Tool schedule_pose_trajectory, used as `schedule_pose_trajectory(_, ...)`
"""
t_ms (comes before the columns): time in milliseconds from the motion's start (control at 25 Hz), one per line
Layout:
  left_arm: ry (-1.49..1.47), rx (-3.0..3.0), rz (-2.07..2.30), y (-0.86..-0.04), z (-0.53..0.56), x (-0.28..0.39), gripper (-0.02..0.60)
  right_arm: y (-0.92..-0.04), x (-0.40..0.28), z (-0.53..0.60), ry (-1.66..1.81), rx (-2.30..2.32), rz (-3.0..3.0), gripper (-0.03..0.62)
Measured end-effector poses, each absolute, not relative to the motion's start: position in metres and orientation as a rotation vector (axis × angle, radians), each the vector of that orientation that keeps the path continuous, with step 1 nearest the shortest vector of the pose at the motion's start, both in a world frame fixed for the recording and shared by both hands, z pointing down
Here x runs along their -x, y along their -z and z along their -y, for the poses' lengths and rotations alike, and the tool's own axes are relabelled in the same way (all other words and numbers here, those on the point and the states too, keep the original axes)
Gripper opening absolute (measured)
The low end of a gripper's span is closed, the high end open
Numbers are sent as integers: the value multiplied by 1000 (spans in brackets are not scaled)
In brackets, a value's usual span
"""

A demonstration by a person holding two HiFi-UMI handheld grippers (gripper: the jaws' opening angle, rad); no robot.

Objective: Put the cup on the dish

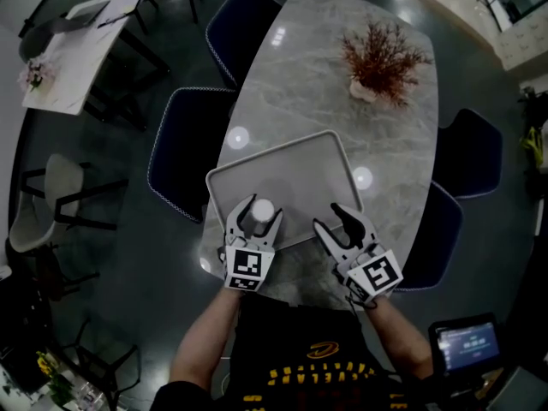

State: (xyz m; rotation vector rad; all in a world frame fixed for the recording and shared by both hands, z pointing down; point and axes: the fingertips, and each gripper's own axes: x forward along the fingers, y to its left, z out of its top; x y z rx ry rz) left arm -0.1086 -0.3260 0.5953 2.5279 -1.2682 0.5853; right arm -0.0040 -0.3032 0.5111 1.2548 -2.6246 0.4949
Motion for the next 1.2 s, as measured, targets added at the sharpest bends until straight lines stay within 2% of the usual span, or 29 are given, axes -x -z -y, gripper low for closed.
schedule_pose_trajectory(1200,-641,-2454,1322,-643,341,121,262,-525,21,300,-529,-1208,2616,195)
